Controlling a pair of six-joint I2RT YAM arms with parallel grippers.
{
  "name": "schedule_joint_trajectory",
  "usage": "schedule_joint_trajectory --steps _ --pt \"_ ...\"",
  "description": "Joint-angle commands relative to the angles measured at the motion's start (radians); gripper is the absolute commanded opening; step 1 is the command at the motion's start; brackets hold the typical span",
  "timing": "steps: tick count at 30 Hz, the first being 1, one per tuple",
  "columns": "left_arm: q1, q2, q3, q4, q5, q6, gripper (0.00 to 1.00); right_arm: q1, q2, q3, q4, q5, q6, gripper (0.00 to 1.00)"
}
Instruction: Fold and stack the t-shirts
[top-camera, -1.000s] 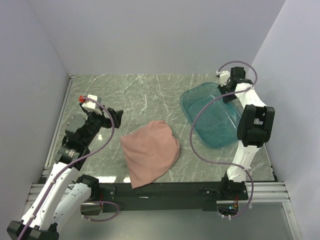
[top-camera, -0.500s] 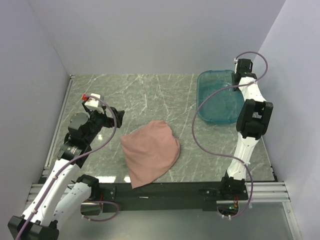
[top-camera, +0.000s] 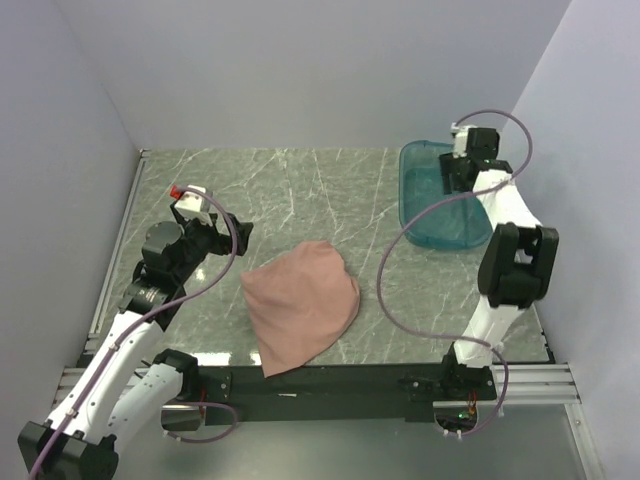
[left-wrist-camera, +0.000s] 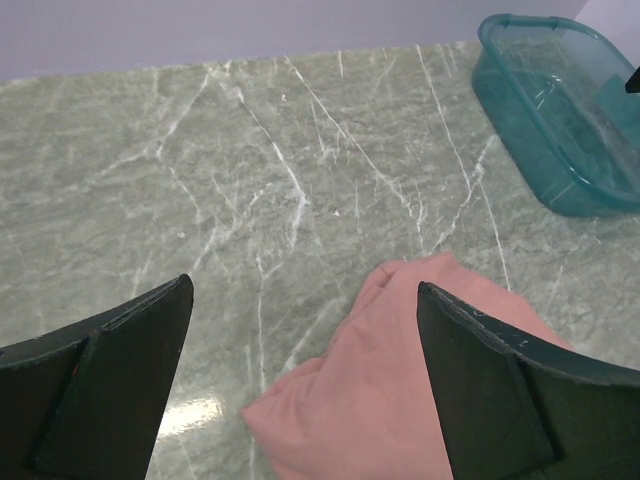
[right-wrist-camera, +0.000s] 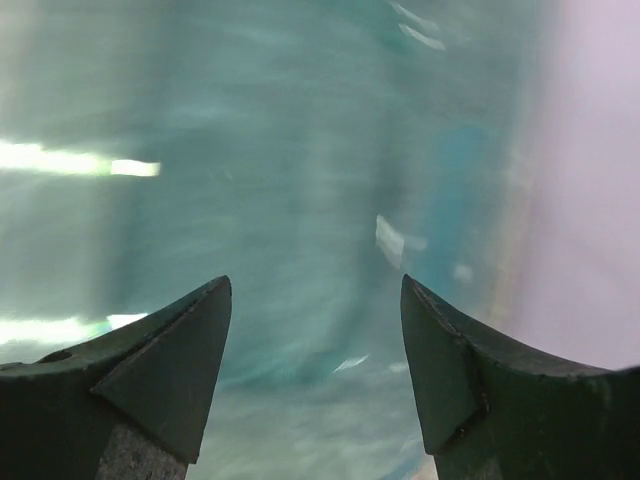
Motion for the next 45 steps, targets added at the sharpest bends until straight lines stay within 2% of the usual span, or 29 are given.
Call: schedule_joint_trajectory --steps 1,5,6,9,11,18,24,29,37,40,41,44,45 --pt "-0.006 0.025 0.023 0.028 0.031 -0.049 0.99 0.114 -0.249 -0.159 0.048 -0.258 -0.080 0.75" --pt "-0.004 0.081 0.047 0.001 0.042 -0.089 0.99 0.193 -0.404 -0.273 -0.003 -0.583 -0.169 0.75" --pt "-0.004 0.092 0.052 -0.022 0.036 -0.111 0.99 0.197 -0.427 -0.287 -0.023 -0.762 -0.183 0.75" --pt "-0.004 0.128 0.061 -0.070 0.027 -0.205 0.99 0.213 -0.481 -0.356 -0.037 -1.034 -0.163 0.79" --pt "-0.004 0.150 0.044 -0.084 0.048 -0.253 0.96 0.236 -0.469 -0.382 -0.075 -1.115 -0.162 0.79" --pt "-0.004 0.185 -0.062 -0.151 0.018 -0.554 0.89 0.459 -0.414 -0.449 -0.067 -0.957 -0.143 0.76" --pt "-0.004 0.190 -0.143 -0.202 -0.087 -0.699 0.77 0.532 -0.309 -0.408 -0.104 -0.856 -0.133 0.74" --pt "-0.004 0.233 -0.178 -0.197 -0.160 -0.742 0.66 0.563 -0.279 -0.400 -0.115 -0.834 -0.140 0.73" --pt "-0.004 0.413 -0.191 -0.076 -0.107 -0.733 0.58 0.575 -0.260 -0.405 -0.069 -0.772 -0.082 0.73" --pt "-0.004 0.460 -0.197 -0.046 -0.099 -0.730 0.41 0.593 -0.227 -0.400 -0.012 -0.706 -0.012 0.73" --pt "-0.004 0.467 -0.198 -0.030 -0.098 -0.728 0.32 0.601 -0.216 -0.393 -0.009 -0.678 0.014 0.73" --pt "-0.004 0.463 -0.198 -0.015 -0.099 -0.730 0.13 0.631 -0.174 -0.364 -0.011 -0.675 0.044 0.72" --pt "-0.004 0.452 -0.200 -0.016 -0.099 -0.730 0.10 0.639 -0.161 -0.359 -0.011 -0.678 0.048 0.70"
